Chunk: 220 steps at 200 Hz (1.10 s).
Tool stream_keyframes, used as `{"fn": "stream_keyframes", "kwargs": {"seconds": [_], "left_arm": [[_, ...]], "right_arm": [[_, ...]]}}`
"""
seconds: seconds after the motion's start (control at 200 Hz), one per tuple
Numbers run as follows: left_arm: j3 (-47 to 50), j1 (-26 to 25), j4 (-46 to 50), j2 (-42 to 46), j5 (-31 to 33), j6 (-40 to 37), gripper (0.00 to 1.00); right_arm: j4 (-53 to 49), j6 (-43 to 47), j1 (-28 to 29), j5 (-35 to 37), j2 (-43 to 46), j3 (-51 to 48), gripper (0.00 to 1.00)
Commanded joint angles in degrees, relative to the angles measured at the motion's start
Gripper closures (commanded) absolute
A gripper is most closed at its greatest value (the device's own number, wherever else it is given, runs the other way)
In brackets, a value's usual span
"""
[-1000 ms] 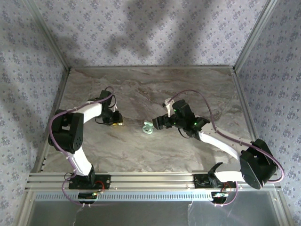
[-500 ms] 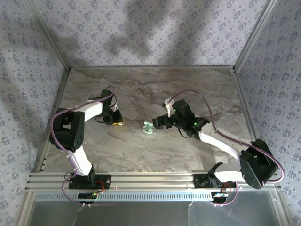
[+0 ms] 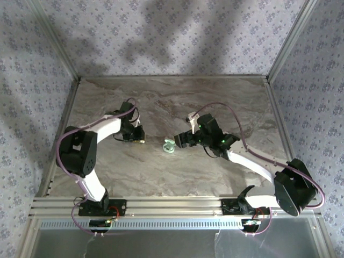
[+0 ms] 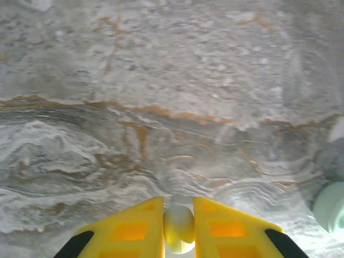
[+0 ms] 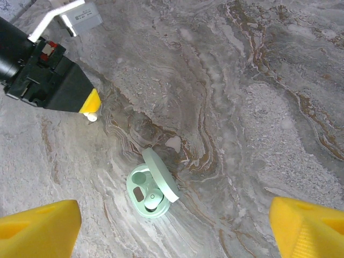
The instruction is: Insert the wireless bluetooth earbuds into the charging case
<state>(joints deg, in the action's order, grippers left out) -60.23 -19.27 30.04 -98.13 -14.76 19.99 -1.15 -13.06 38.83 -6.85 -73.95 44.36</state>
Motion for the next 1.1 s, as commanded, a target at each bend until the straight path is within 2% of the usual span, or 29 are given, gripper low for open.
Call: {"fn": "stream_keyframes", "kwargs": {"seconds": [0.0, 0.285, 0.46, 0.665, 0.83, 1.094], "left_arm": [[-0.97, -2.49, 1.99, 3.91, 2.75, 1.17, 0.83], [-1.89, -12.73, 4.86, 7.32, 13.42, 2.92, 0.83], [-2.73, -18.73, 5.27, 6.96, 18.99, 3.26, 0.83], [-5.01, -24.69, 5.21, 4.34, 24.89, 2.22, 0.85], [-7.80, -28.01, 5.28, 1.36, 28.87, 0.09, 0.85], [-10.06, -30.61, 3.26, -3.30, 32.44, -5.07, 0.85]], "right_arm": [[1.18, -0.82, -0.92, 1.26, 2.01, -1.34, 0.08], [5.40, -5.95, -6.52, 1.98, 8.81, -6.98, 0.05], [9.06, -10.14, -11.62, -2.99, 11.37, -10.37, 0.02], [10.39, -12.08, -13.12, -7.09, 9.07, -10.09, 0.02], [10.29, -12.08, -13.15, -7.54, 8.39, -9.82, 0.02], [9.86, -12.10, -13.52, -7.40, 8.55, -9.73, 0.02]]}}
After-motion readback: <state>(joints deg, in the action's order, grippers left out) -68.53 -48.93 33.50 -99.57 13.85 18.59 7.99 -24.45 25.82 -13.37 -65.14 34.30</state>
